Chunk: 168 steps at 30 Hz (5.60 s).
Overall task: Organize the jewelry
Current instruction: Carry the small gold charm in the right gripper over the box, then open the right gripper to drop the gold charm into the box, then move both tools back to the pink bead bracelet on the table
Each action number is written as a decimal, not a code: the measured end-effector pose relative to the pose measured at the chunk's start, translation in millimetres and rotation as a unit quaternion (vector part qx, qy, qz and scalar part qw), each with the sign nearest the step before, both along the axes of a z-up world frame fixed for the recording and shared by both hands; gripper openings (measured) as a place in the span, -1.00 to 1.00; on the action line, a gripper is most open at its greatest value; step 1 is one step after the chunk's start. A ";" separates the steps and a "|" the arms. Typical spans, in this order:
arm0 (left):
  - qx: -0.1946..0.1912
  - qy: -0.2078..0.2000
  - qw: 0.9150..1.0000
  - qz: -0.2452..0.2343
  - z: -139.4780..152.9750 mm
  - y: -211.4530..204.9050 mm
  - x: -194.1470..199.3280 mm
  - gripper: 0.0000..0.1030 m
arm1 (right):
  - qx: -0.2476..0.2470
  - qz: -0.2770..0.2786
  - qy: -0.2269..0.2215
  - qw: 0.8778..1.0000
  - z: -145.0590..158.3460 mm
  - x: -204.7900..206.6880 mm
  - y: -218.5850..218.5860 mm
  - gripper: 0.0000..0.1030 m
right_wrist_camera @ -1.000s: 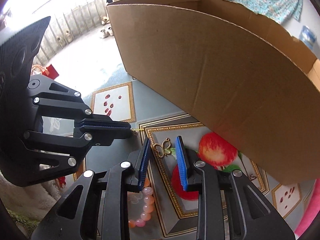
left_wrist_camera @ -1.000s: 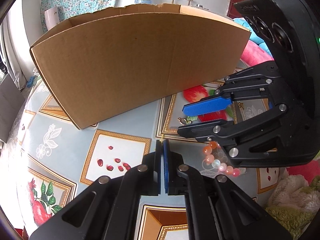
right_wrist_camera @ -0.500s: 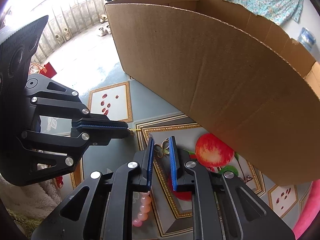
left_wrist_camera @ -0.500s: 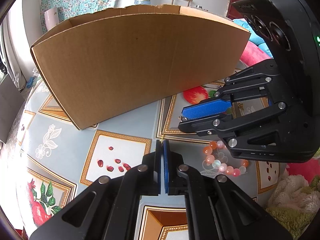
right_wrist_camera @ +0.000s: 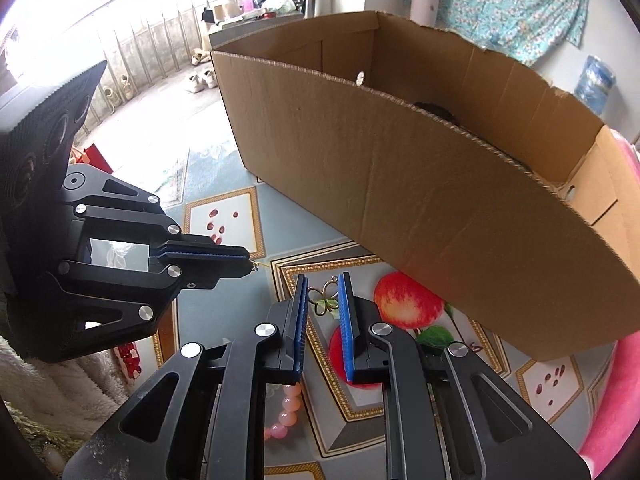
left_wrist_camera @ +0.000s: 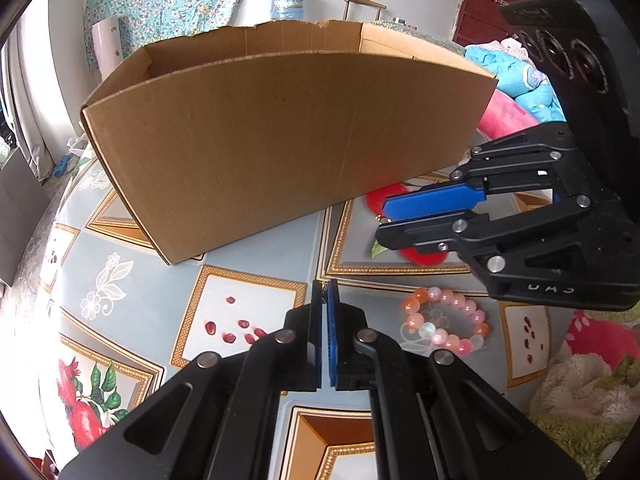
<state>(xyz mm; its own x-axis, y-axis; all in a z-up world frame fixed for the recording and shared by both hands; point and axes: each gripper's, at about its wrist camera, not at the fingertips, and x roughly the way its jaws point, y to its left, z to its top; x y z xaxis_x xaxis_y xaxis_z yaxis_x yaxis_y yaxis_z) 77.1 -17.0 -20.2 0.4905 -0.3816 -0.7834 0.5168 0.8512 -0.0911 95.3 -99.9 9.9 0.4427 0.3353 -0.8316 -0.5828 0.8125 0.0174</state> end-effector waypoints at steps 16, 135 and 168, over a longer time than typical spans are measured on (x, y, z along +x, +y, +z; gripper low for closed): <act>-0.092 -0.140 0.985 -0.041 123.0 4.6 -16.3 -0.97 | 0.132 -0.036 -0.135 0.981 110.3 -33.1 -56.5 -0.75; 0.093 0.065 0.992 0.064 -23.4 -44.3 -2.6 0.90 | -0.029 -0.326 0.037 0.944 -45.3 -24.5 -105.8 0.84; 0.076 0.029 0.995 0.063 -4.2 -50.0 -8.5 0.71 | -0.019 -0.335 0.026 0.942 -46.7 -31.3 -106.1 0.84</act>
